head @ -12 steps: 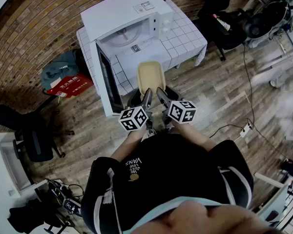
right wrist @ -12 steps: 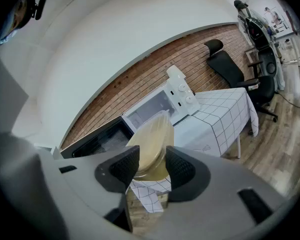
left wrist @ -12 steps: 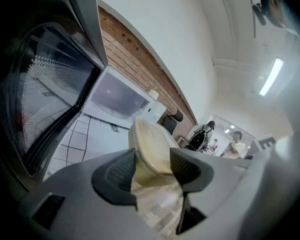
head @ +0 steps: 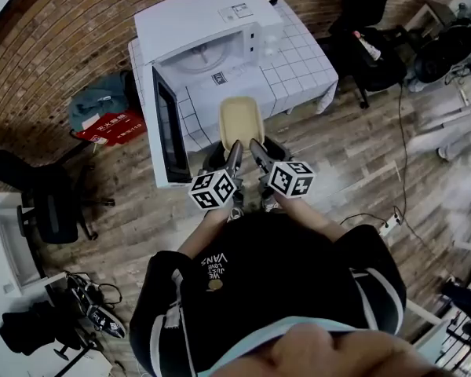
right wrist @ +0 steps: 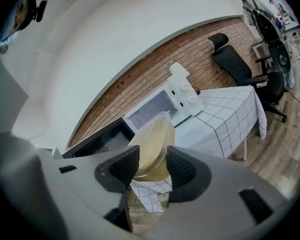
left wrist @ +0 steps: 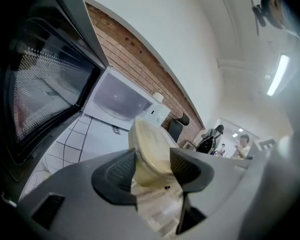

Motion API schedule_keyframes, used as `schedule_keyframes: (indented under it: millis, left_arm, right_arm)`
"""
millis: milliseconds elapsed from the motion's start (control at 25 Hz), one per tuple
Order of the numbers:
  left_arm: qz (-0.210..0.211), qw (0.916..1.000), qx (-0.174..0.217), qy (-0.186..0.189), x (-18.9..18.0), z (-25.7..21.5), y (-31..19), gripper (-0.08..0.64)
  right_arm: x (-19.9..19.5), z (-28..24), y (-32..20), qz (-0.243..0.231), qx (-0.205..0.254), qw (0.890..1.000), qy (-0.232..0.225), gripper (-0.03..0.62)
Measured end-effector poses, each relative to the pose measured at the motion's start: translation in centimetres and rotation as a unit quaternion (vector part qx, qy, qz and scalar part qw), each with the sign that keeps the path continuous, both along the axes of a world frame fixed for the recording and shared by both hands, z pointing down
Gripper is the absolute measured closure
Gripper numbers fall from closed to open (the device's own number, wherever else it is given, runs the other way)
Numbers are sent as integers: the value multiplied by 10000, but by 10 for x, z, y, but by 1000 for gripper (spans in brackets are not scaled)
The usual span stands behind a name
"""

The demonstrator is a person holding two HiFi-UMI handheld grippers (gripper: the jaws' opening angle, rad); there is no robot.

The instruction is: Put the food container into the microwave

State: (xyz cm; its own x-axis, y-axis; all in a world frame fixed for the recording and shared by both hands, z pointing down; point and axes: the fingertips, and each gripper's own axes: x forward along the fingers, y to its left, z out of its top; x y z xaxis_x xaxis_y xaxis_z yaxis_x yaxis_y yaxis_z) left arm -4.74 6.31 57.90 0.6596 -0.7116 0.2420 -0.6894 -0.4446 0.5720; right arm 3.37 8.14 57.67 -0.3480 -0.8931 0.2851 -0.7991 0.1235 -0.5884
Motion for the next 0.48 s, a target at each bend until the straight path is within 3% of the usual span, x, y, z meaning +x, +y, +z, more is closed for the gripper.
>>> schedule_keyframes:
  millis: [480]
  left_arm:
    - [-963,9953,16,51,29,6,-12,344]
  right_arm:
    - [32,6,-29,-974,38,9952,95,433]
